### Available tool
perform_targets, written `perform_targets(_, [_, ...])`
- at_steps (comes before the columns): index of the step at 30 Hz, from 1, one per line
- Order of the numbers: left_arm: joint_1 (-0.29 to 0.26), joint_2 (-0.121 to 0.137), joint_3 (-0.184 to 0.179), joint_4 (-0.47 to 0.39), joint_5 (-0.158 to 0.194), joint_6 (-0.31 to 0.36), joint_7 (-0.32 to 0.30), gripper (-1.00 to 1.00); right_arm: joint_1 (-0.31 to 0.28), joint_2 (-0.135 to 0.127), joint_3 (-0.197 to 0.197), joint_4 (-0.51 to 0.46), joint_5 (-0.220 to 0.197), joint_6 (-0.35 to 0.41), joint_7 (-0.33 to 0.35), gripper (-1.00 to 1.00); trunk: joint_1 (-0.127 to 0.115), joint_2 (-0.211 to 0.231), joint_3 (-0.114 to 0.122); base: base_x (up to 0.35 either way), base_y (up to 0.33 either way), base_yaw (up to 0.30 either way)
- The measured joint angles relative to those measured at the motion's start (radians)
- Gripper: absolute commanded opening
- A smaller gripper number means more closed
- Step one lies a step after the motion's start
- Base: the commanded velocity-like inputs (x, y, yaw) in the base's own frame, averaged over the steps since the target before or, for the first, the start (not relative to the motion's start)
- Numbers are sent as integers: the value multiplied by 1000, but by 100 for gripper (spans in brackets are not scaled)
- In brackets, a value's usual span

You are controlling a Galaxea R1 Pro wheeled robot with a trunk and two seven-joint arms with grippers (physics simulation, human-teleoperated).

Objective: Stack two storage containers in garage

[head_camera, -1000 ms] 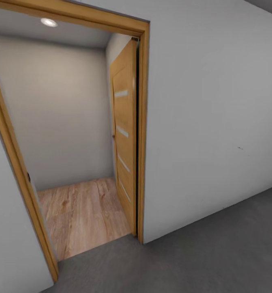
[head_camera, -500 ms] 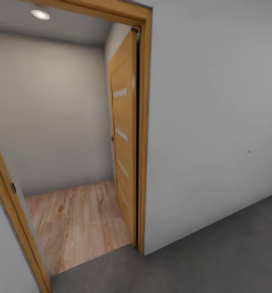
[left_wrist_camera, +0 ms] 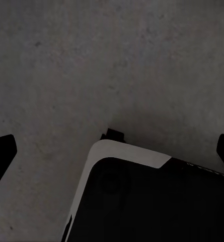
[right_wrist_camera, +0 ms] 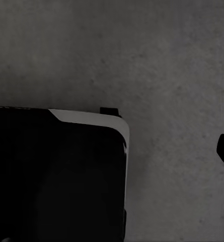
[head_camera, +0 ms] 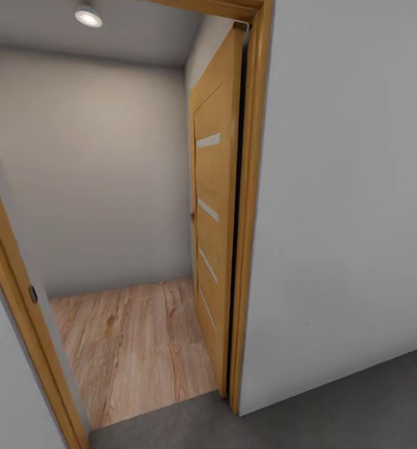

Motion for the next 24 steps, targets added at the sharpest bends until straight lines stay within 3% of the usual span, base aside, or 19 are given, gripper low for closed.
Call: perform_targets(24, [0, -1, 0, 0, -3, -3, -1, 100, 0, -7, 3, 0, -1, -1, -11, 100, 0, 0, 0, 232, 0, 284])
